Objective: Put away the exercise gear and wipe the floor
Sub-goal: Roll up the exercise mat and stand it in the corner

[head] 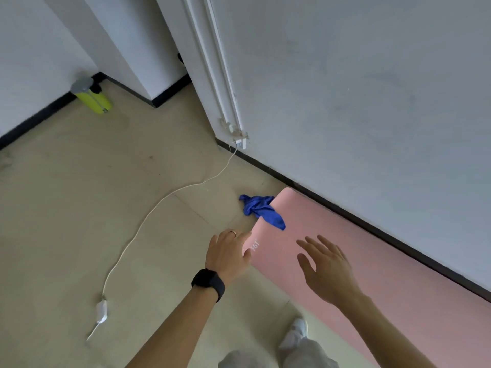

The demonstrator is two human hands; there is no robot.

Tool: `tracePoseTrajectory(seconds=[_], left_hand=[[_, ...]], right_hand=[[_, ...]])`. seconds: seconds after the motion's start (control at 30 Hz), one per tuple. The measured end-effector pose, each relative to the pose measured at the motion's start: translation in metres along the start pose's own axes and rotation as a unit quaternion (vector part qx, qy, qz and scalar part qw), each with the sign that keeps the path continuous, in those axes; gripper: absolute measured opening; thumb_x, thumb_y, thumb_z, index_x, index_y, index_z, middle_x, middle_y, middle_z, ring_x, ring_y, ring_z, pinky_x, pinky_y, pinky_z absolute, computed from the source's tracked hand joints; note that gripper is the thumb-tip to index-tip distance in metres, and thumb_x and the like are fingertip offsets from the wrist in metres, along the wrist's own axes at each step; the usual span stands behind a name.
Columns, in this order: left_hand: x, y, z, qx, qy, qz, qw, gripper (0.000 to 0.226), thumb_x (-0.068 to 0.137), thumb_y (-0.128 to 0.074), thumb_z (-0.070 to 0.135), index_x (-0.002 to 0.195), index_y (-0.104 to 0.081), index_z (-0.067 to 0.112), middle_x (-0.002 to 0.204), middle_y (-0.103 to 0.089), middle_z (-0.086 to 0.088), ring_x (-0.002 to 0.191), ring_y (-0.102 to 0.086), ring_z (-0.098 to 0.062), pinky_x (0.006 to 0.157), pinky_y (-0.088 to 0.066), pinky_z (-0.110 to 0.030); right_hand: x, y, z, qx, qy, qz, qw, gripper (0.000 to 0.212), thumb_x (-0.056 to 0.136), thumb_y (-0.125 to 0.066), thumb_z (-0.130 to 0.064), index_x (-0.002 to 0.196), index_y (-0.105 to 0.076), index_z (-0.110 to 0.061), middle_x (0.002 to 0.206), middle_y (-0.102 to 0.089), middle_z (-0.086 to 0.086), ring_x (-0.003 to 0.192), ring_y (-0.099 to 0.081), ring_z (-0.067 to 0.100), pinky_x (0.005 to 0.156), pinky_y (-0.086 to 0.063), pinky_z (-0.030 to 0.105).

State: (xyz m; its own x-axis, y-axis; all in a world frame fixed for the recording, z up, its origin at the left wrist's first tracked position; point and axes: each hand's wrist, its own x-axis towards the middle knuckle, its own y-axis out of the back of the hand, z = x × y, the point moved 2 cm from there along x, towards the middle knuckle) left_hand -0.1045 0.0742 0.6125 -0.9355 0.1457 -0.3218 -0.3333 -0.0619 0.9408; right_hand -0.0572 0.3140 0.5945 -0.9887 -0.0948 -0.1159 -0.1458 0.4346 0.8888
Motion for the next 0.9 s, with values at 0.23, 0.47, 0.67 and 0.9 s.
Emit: tracePoseTrajectory(seconds=[0.23,0.47,0.67,0.9], left_hand=[[0.106,-0.028,-0.024,0.001,-0.047,-0.069,0.996,0.048,0.095,-0.048,0.036,0.143,-0.045,0.033,0.146,-0.048,0.002,0.135,-0.041,-0.019,0.109,-0.032,-0.036],[0.246,-0.106,-0.070,0.059,-0.130,-0.164,0.976,0.049,0.093,-0.047,0.037,0.142,-0.043,0.034,0.149,-0.045,0.002,0.133,-0.040,-0.021,0.107,-0.030,-0.037],[0.364,-0.219,-0.102,0.107,-0.180,-0.189,0.959,0.050,0.096,-0.045,0.040,0.144,-0.041,0.030,0.145,-0.046,0.001,0.135,-0.036,-0.022,0.108,-0.029,-0.042],[0.465,-0.439,-0.133,0.121,-0.154,-0.201,0.960,0.055,0.093,-0.050,0.041,0.144,-0.037,0.026,0.145,-0.044,-0.003,0.128,-0.041,-0.028,0.100,-0.039,-0.044]], right_hand=[[0.074,-0.051,-0.001,0.015,-0.074,-0.059,0.995,0.058,0.094,-0.025,-0.053,0.133,-0.062,-0.031,0.137,-0.062,-0.006,0.135,-0.050,0.026,0.109,-0.043,0.044],[0.155,-0.139,0.016,0.029,-0.179,-0.094,0.979,0.056,0.094,-0.027,-0.053,0.130,-0.064,-0.031,0.134,-0.064,-0.005,0.132,-0.053,0.028,0.106,-0.046,0.044],[0.232,-0.260,0.064,0.060,-0.241,-0.094,0.964,0.062,0.095,-0.023,-0.055,0.141,-0.055,-0.029,0.146,-0.054,-0.004,0.143,-0.039,0.024,0.116,-0.035,0.042],[0.277,-0.496,0.158,0.095,-0.299,-0.204,0.927,0.057,0.104,-0.034,-0.046,0.156,-0.027,-0.024,0.161,-0.030,-0.005,0.150,-0.021,0.019,0.120,-0.023,0.035]])
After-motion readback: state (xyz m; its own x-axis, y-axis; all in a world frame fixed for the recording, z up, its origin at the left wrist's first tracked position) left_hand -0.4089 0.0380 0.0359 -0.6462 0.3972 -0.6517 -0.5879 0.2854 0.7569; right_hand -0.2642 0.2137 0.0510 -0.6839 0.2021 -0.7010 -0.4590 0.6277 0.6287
